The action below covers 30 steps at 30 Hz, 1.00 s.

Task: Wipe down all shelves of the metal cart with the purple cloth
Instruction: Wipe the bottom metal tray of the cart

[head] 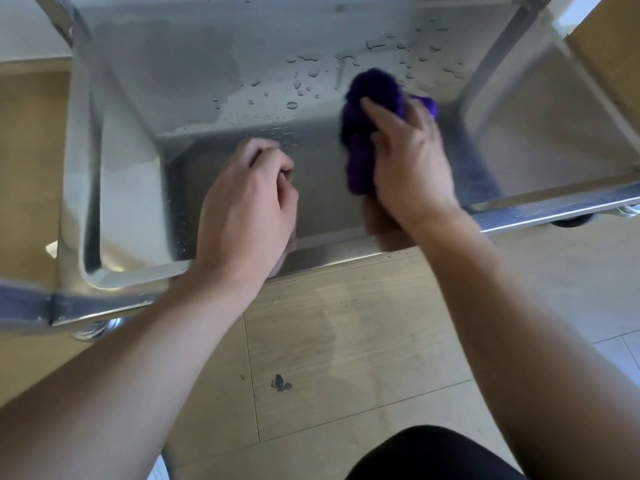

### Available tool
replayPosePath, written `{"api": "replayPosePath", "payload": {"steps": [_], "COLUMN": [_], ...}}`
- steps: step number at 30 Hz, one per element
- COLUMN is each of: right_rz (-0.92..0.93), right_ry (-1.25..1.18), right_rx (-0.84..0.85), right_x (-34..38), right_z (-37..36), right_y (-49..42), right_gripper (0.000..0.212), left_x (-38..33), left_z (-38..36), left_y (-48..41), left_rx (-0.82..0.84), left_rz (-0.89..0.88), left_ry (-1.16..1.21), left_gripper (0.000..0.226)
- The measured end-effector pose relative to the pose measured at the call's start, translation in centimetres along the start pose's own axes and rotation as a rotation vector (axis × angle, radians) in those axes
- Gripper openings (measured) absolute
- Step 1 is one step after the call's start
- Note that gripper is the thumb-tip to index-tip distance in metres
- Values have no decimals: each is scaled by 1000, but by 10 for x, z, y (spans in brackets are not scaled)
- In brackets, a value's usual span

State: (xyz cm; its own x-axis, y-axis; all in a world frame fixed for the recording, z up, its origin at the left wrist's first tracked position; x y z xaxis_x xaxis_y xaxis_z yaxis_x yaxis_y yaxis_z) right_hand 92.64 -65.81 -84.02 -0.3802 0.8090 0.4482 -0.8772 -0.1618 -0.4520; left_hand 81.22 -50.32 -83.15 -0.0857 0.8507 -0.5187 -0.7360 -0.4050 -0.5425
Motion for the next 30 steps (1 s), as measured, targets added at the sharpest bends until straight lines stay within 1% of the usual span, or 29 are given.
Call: {"api": "replayPosePath", "payload": {"steps": [3,5,7,9,12,14,15,17,18,19,20,22,23,24,26,28,30], "right_rz": [-126,-138,-113,-64,97,195,194,65,-6,-56,-66,-6,20,35,55,65,74], "right_ry": [54,107,140,114,15,-135,-282,-617,-682,-644,-513,-137,6,92,161,172,185], "right_rx": [-21,-24,-12,29,107,174,217,278,255,214,171,147,174,205,225,213,212], "right_x": [-26,-20,-2,24,74,104,113,114,105,93,81,62,56,53,51,50,49], "right_z": [10,7,-2,-15,-37,-48,-48,-39,-33,-27,-22,-20,-23,-26,-28,-25,-25], "right_y": [-13,-15,-13,-7,6,17,21,21,19,16,13,15,19,25,32,33,34], "right_gripper": [47,48,49,50,50,49,48,48,50,52,54,54,53,51,50,50,51], "left_x": [3,6,8,11,25,39,45,52,51,47,40,23,18,17,20,31,49], "left_z": [1,2,5,11,25,35,39,45,47,46,42,19,5,-6,-13,-10,0], "left_y": [0,-1,-2,-4,-8,-8,-8,-8,-9,-12,-15,-19,-18,-15,-15,-19,-28], "left_rx": [-11,-31,-53,-93,-211,-299,-327,-345,-345,-334,-294,-102,4,75,100,79,47], "left_rz": [21,54,85,126,274,382,424,453,425,365,286,139,96,70,24,-19,-21], "left_ry": [36,75,121,172,237,224,215,185,151,104,46,-109,-192,-253,-303,-309,-328], "left_gripper": [15,16,18,23,30,31,32,32,32,33,36,47,53,56,54,49,49]}}
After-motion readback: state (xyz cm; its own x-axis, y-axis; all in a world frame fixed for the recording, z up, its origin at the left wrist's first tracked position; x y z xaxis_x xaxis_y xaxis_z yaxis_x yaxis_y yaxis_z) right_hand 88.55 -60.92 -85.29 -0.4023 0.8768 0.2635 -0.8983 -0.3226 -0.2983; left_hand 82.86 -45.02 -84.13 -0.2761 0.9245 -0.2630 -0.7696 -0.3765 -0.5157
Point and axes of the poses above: each hand's wrist, its own y-axis away from the middle knuckle, its own z-axis out of the back of the hand, x = y × z, the point moved 7 cm from there along -y, towards the middle knuckle, and after that the axes turned 15 degrees about -x, right-handed, at the moved point
